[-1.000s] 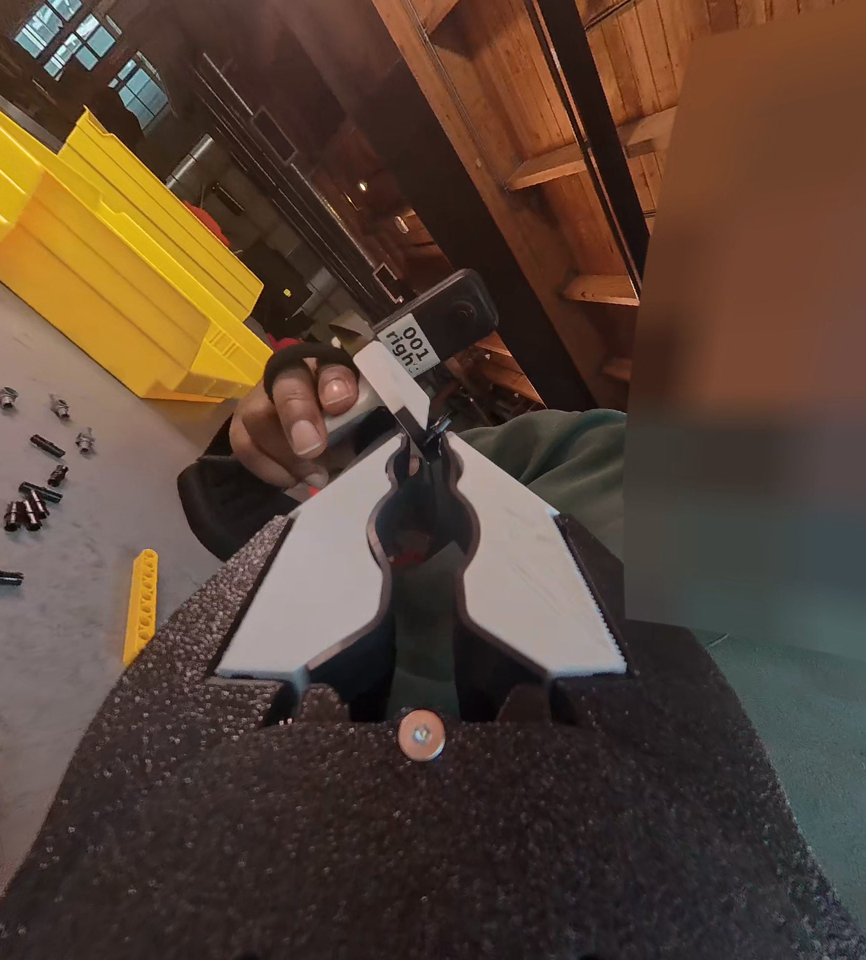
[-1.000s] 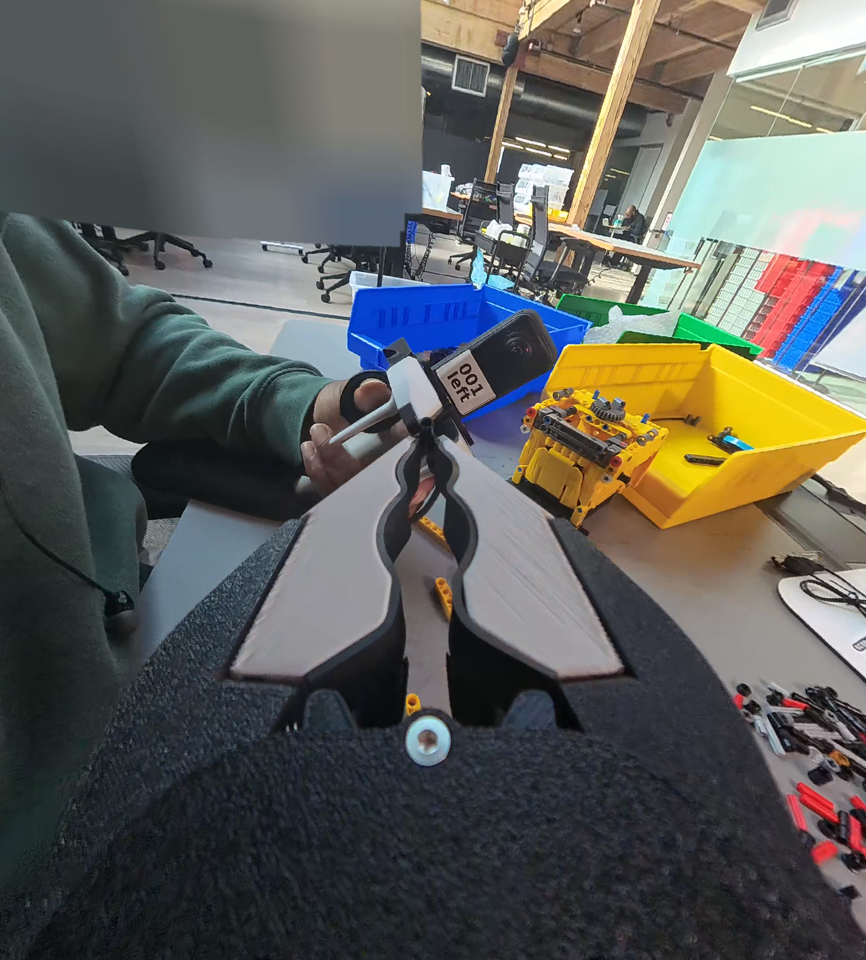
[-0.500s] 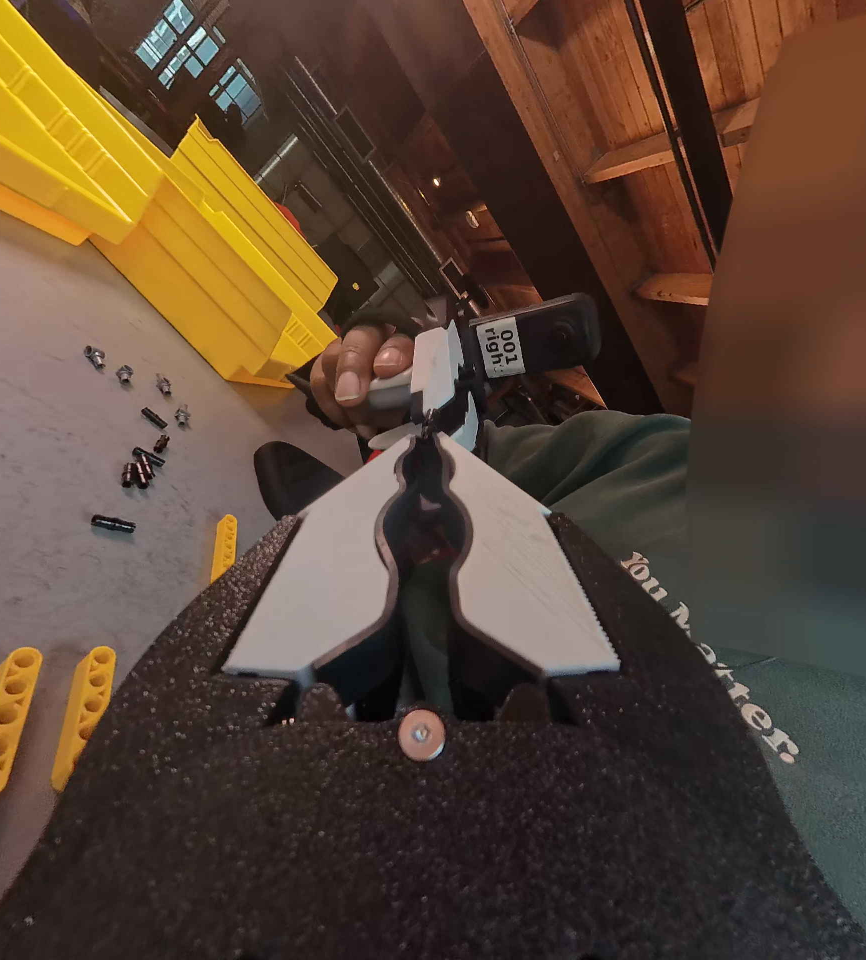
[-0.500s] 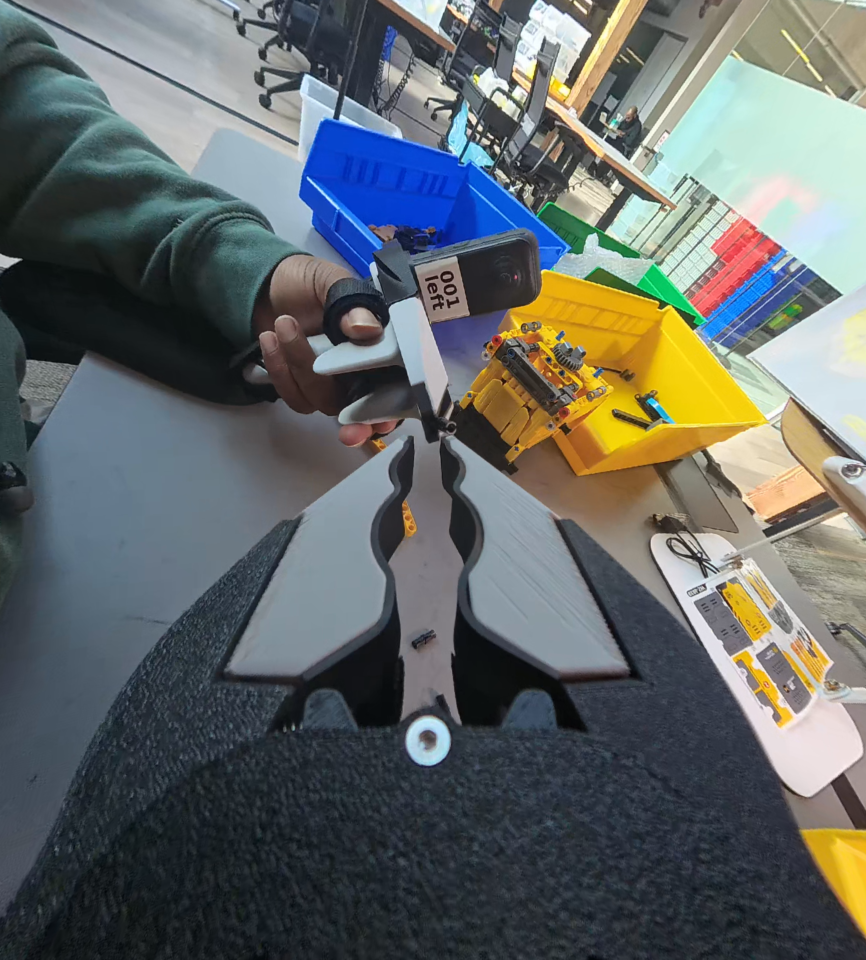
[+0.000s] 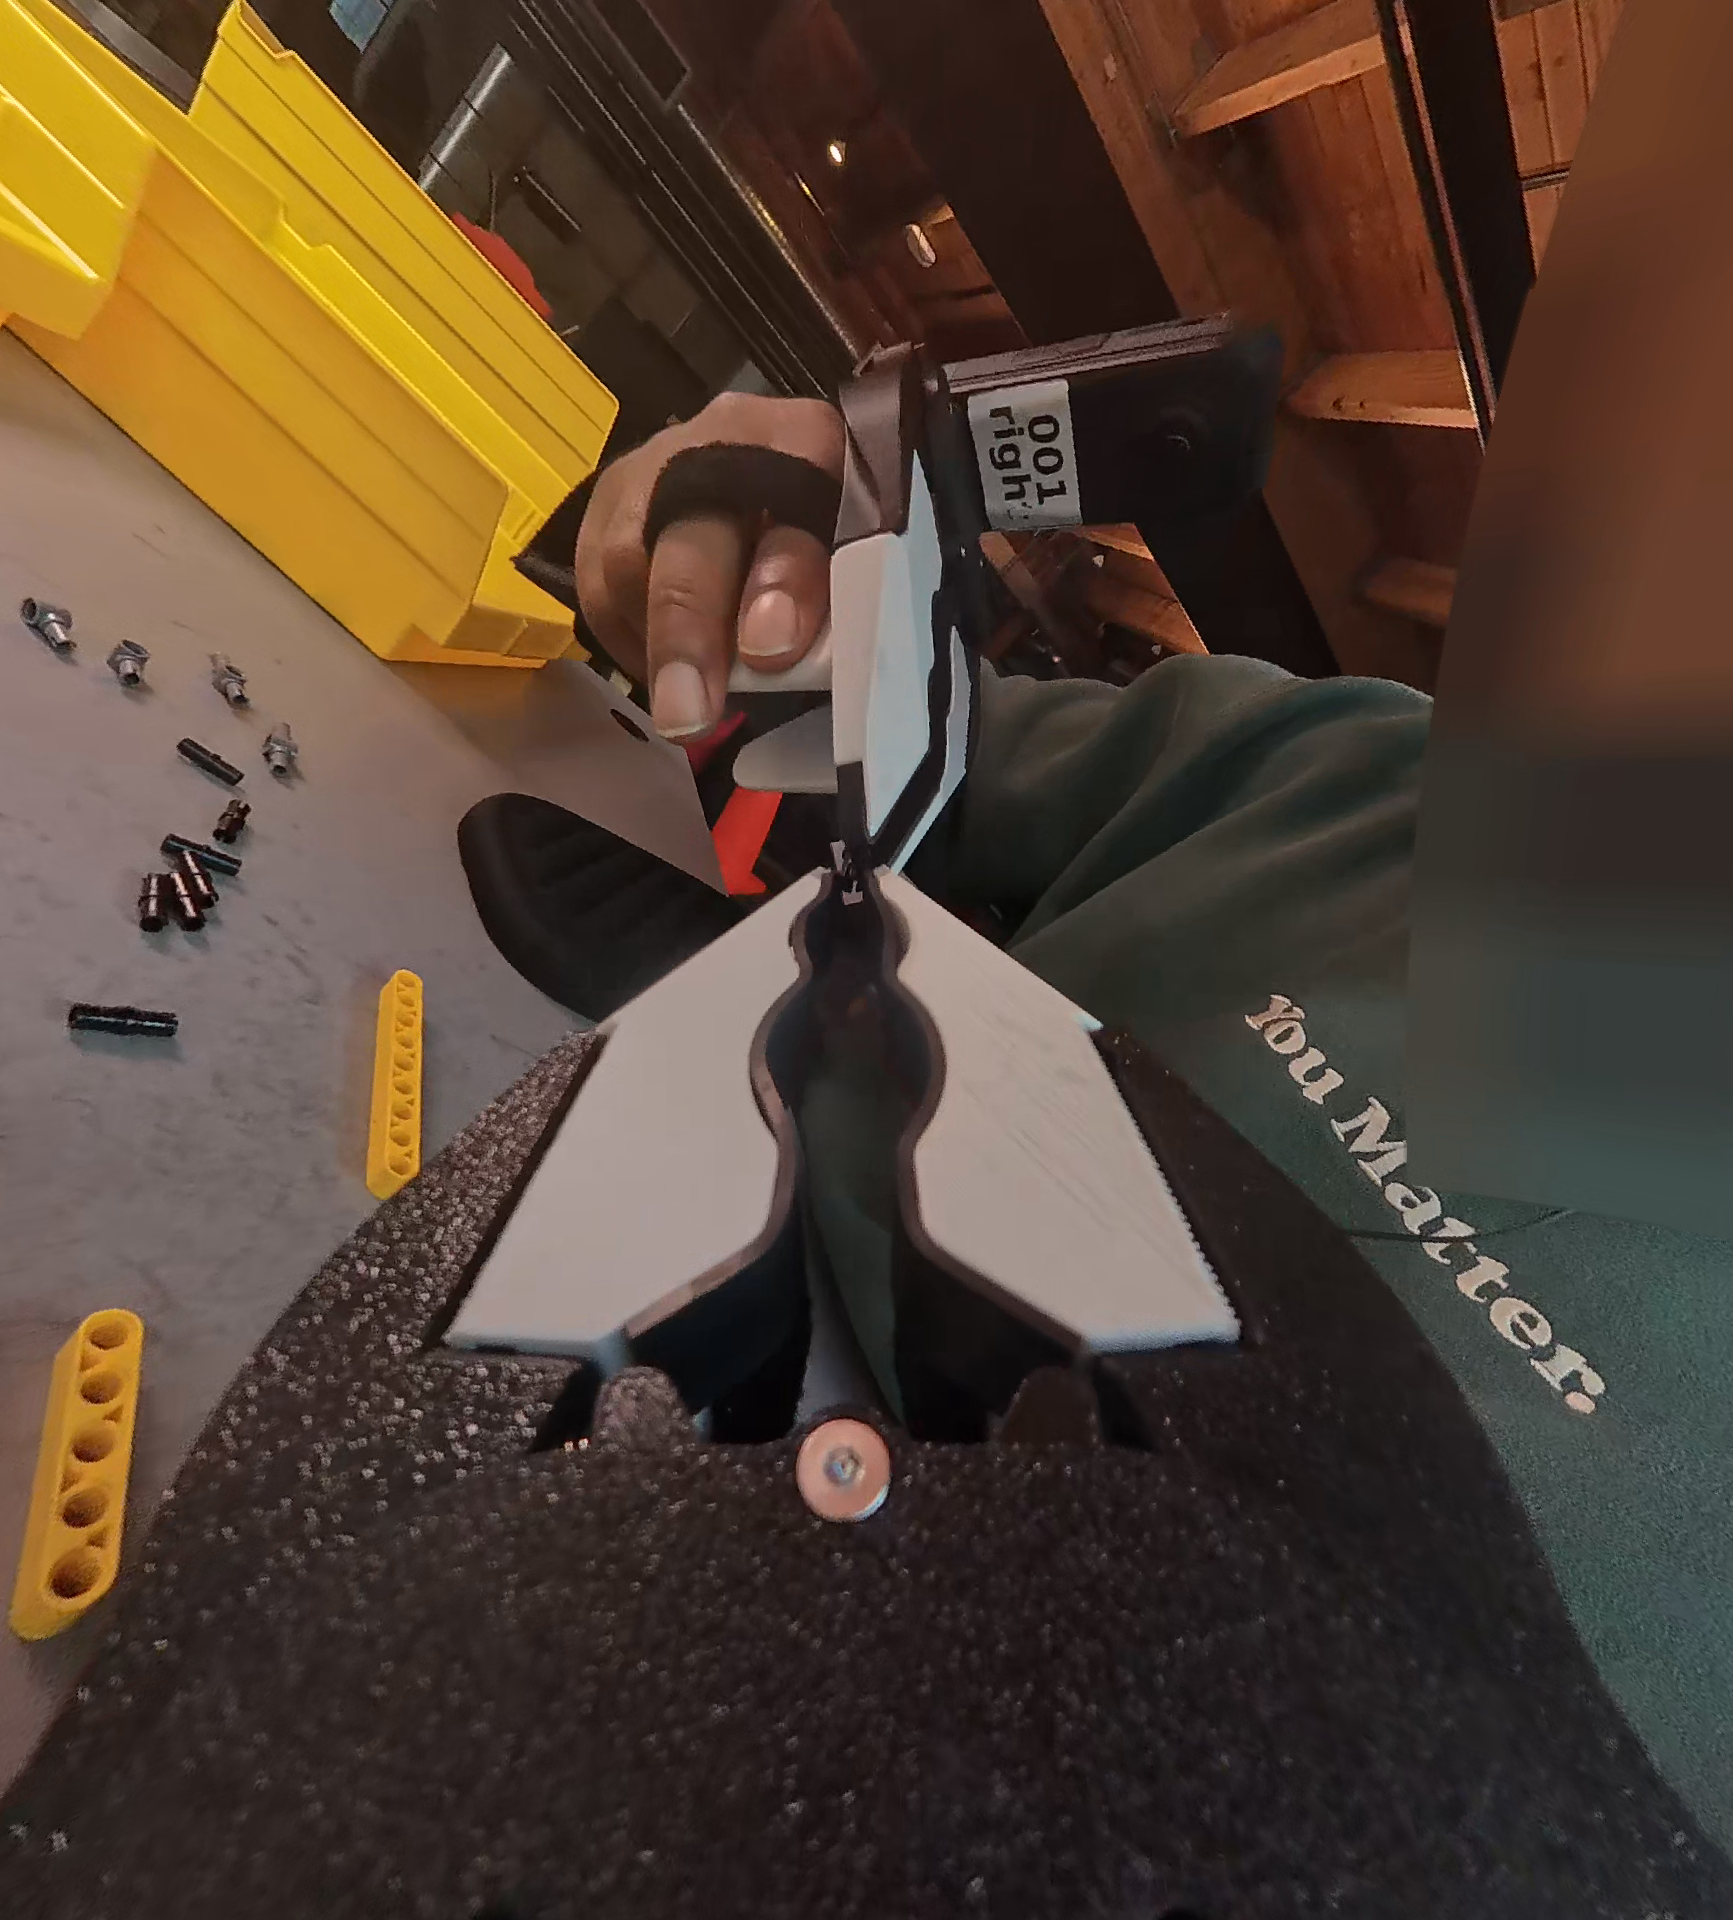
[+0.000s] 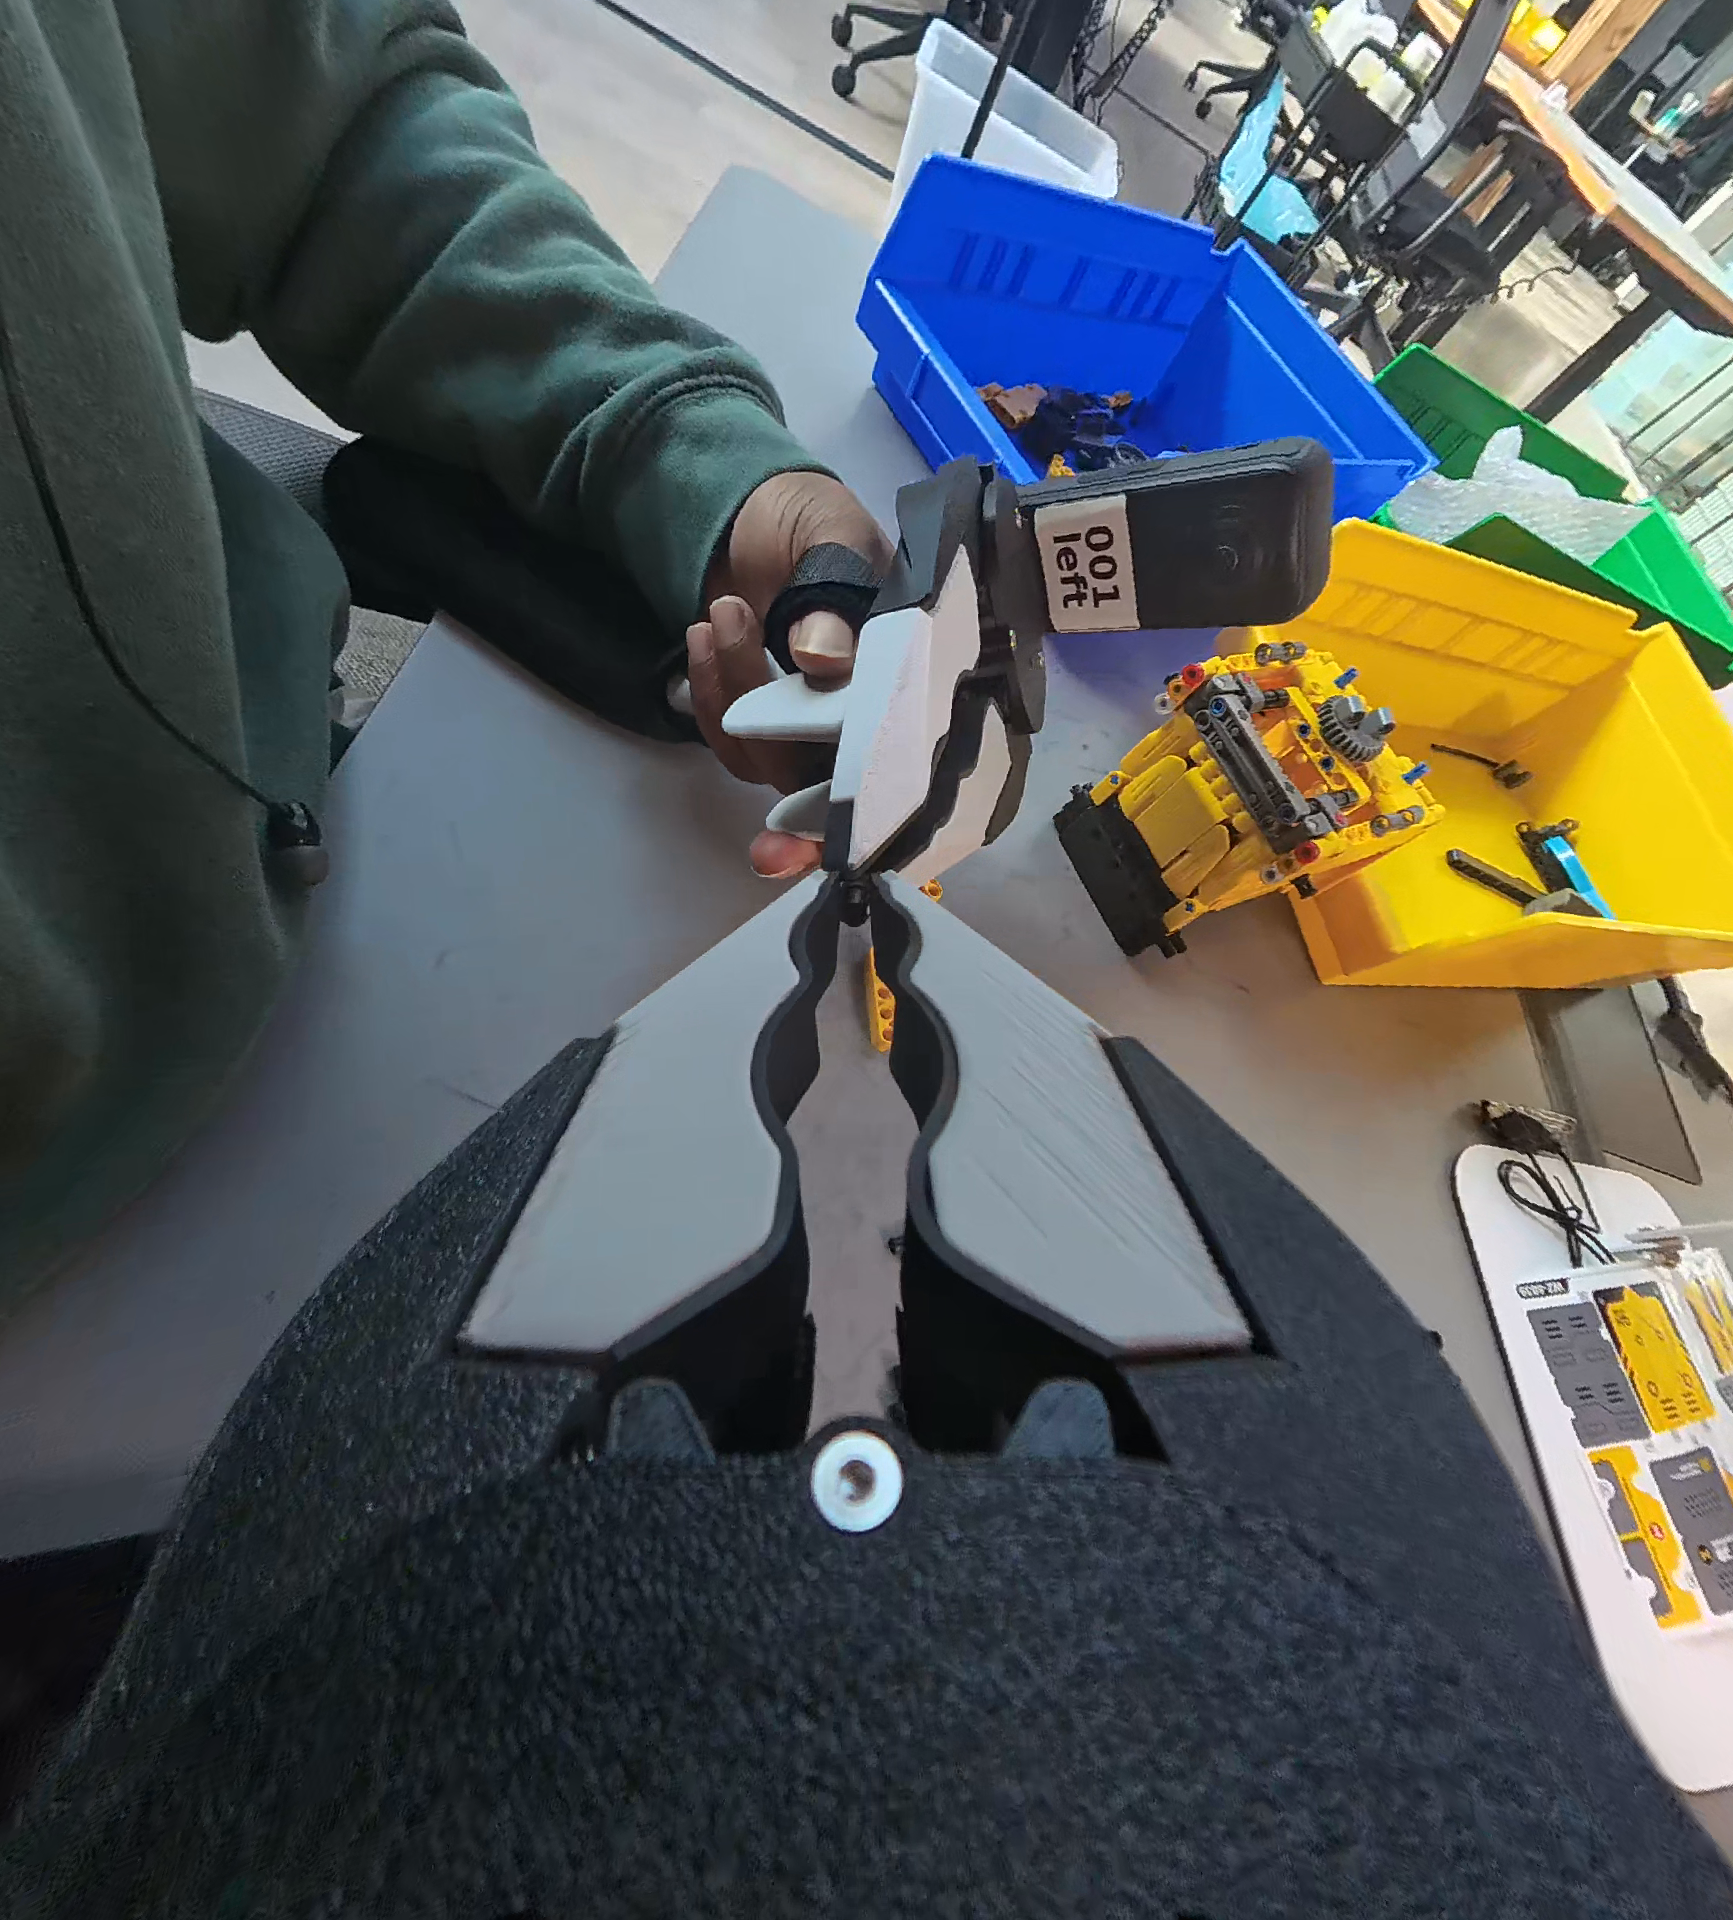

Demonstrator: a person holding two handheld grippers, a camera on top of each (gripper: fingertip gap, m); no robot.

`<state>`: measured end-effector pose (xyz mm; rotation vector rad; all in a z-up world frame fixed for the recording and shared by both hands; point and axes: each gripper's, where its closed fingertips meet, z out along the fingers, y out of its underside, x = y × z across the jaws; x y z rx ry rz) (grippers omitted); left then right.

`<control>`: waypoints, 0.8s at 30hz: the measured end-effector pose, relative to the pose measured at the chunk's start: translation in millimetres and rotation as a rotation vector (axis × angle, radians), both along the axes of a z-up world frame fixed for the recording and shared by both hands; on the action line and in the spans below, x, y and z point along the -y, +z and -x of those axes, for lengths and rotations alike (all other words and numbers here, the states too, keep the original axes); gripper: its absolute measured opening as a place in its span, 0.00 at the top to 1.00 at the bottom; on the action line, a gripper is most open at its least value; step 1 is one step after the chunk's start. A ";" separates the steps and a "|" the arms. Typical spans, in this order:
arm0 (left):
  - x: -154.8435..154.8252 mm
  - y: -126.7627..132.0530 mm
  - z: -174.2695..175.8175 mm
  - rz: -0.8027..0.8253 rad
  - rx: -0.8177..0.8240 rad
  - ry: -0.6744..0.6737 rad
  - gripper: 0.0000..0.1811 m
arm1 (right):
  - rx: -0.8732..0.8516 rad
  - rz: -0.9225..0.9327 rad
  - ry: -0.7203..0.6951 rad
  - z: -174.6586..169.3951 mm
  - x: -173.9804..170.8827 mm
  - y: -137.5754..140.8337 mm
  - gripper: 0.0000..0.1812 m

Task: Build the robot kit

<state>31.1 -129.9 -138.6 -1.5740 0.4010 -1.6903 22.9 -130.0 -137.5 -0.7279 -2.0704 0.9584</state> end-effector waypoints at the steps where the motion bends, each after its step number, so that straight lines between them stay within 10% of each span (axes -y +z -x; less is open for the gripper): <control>1: 0.4 0.0 -0.4 0.000 0.000 -0.003 0.98 | 0.008 -0.013 0.008 -0.4 0.3 -0.4 0.97; 24: -4.7 -3.6 -0.2 -0.001 -0.038 0.037 0.98 | 0.073 -0.066 -0.017 -0.5 -7.8 -6.0 0.98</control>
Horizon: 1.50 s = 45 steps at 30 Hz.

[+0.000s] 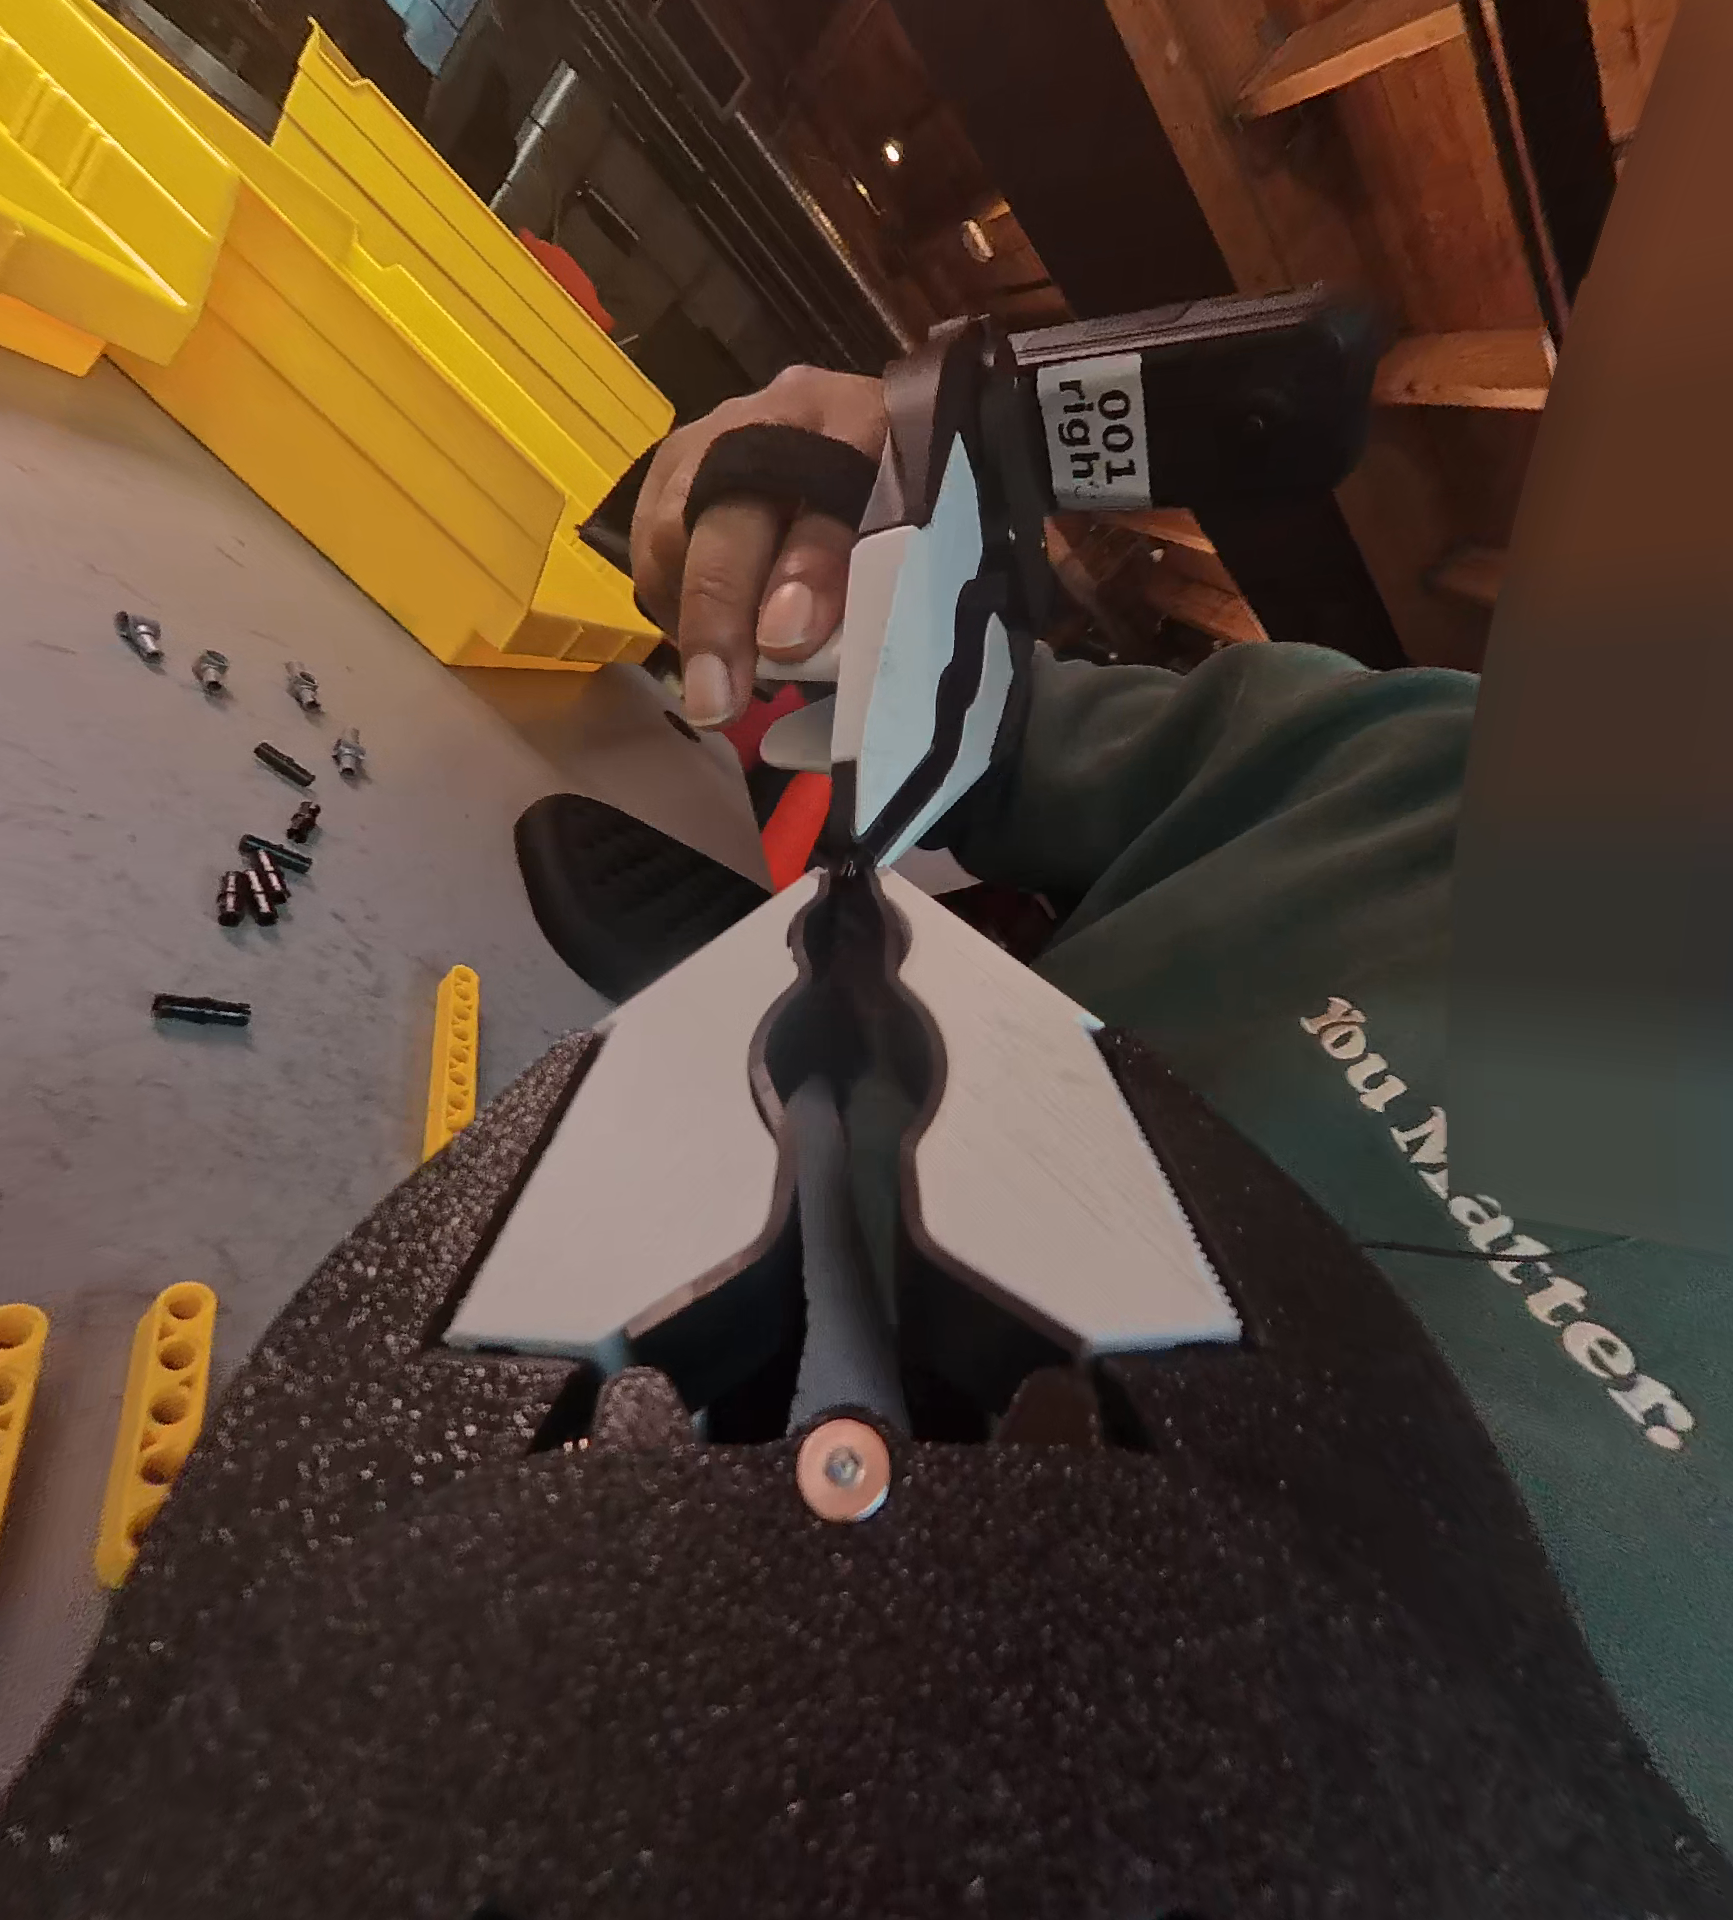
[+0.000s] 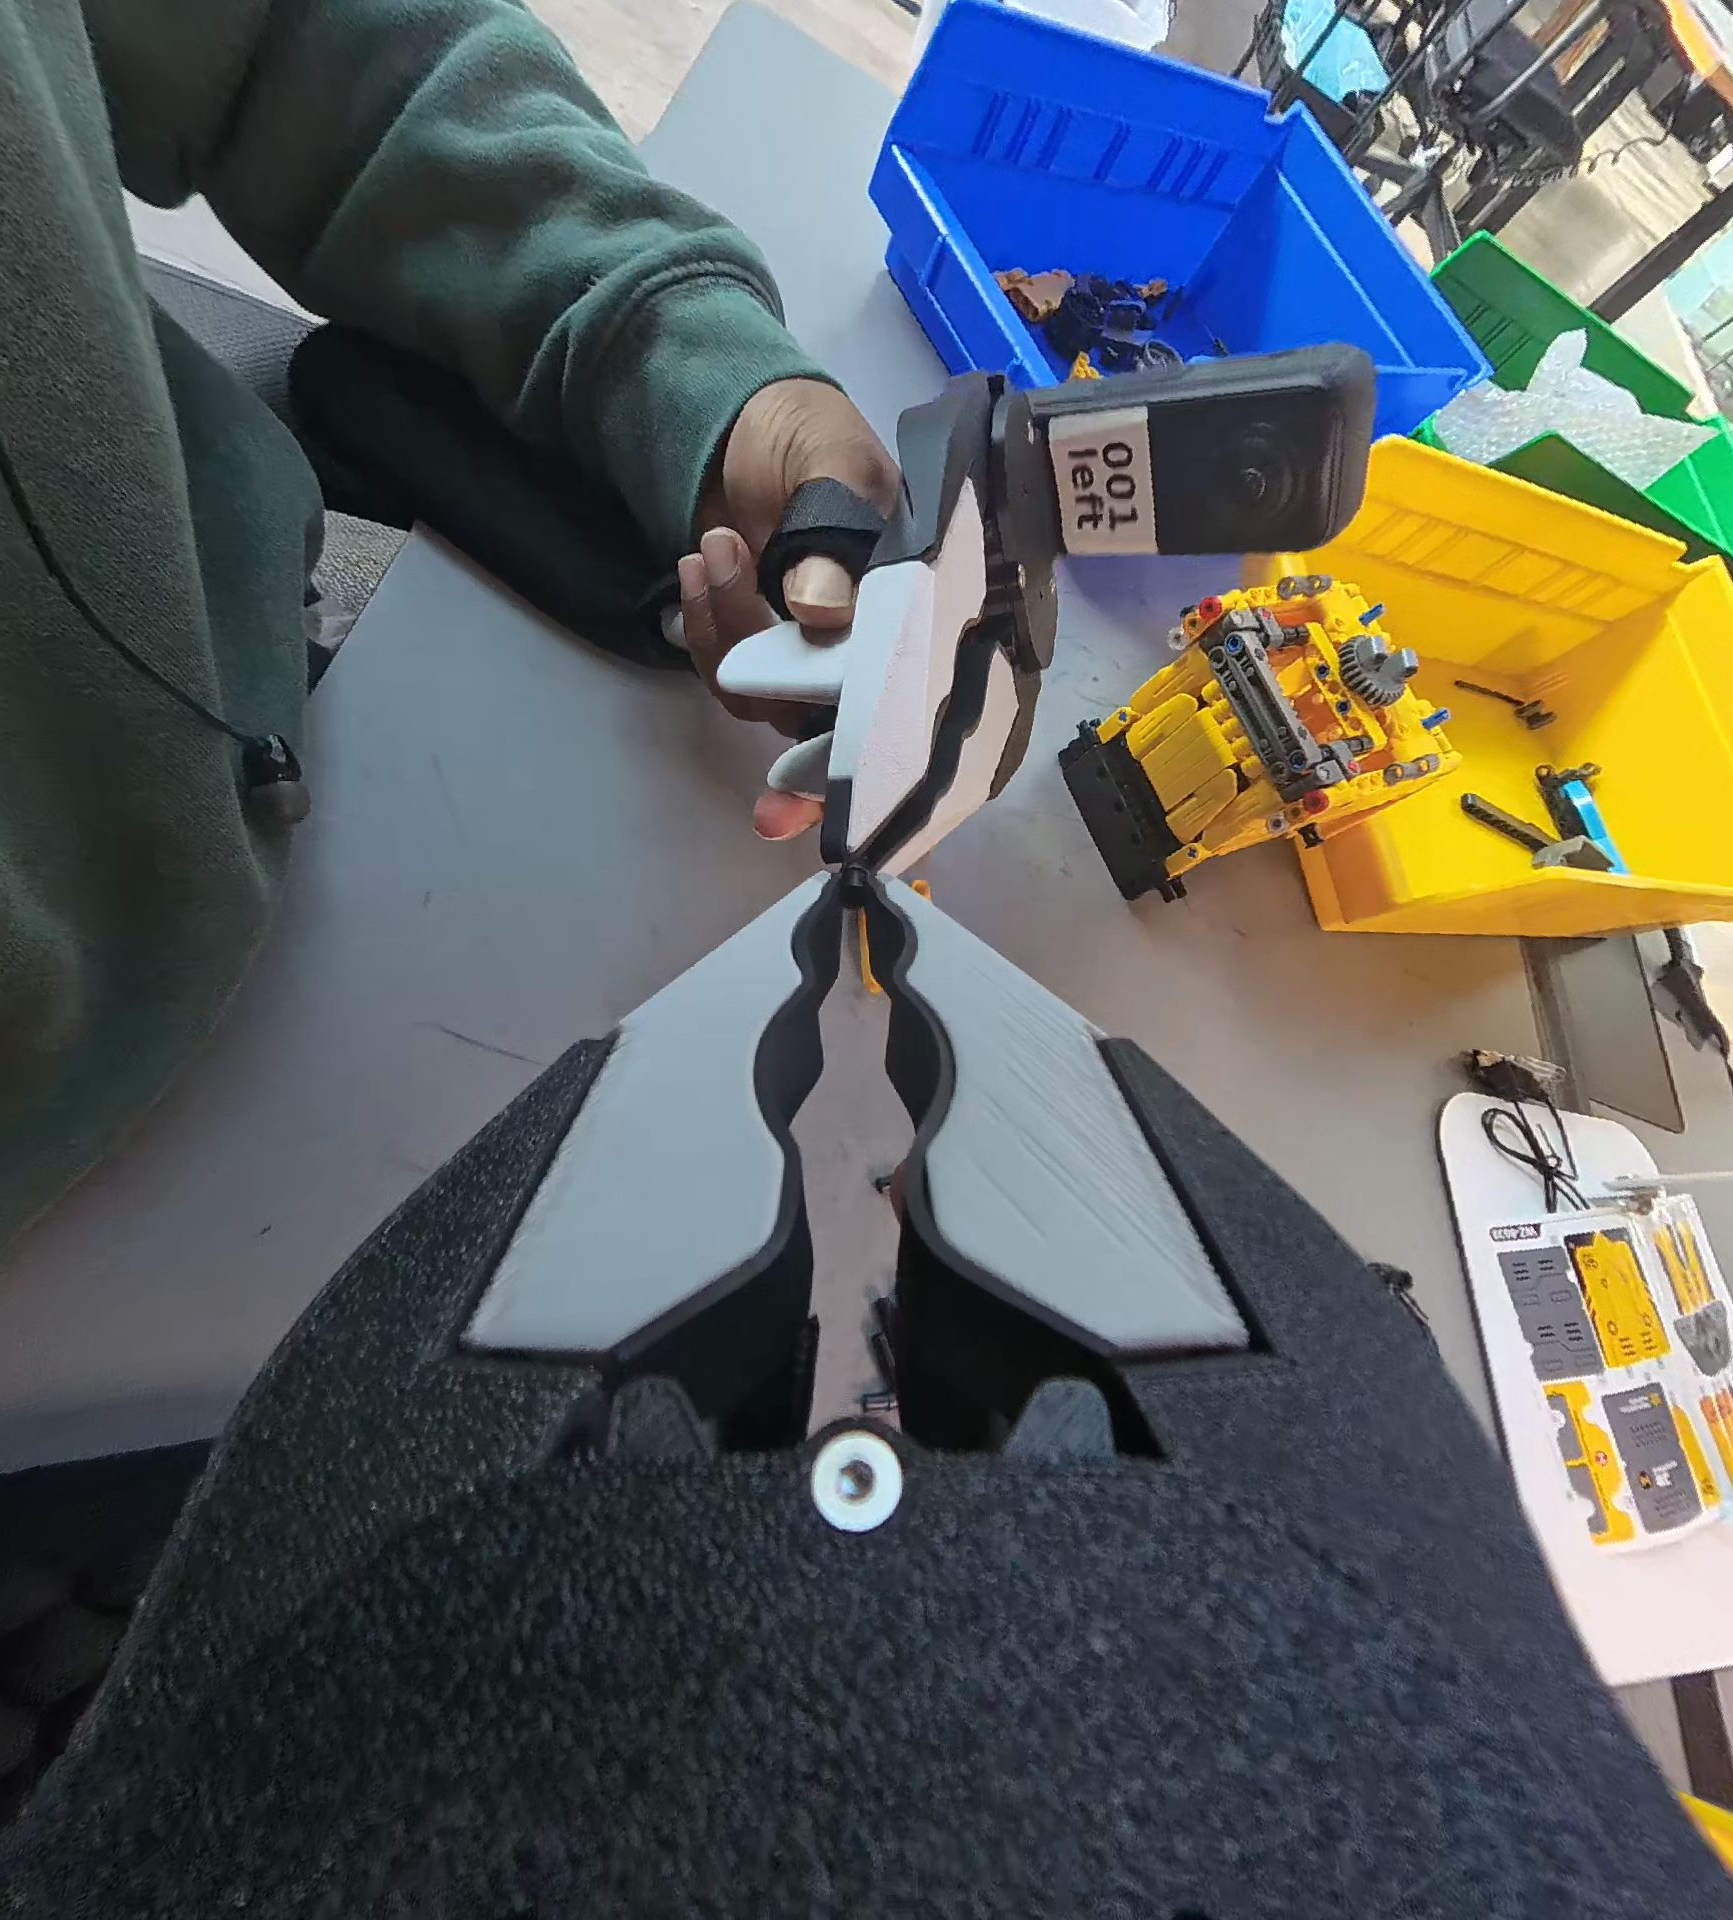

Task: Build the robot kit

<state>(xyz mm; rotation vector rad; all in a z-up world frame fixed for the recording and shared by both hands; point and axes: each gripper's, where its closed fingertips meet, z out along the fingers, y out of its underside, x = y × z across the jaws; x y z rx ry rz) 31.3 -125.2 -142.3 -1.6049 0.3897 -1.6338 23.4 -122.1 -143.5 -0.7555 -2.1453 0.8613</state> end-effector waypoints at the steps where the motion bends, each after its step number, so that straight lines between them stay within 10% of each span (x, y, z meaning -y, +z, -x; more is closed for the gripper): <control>1: -2.3 -3.7 0.0 -0.021 -0.055 0.028 0.98 | 0.023 0.003 -0.010 -0.4 -2.1 -3.3 0.98; 8: -15.0 -74.2 2.4 -0.229 -0.776 0.157 0.87 | 0.346 -0.017 -0.097 -13.7 -25.8 -64.3 0.98; 15: -20.0 -120.6 1.4 -0.259 -1.094 0.122 0.89 | 0.539 -0.070 -0.099 -15.3 -30.6 -101.7 0.98; 45: -31.4 -125.5 -6.9 -0.278 -1.217 0.232 0.96 | 0.810 0.056 -0.416 -16.5 -31.6 -108.4 0.98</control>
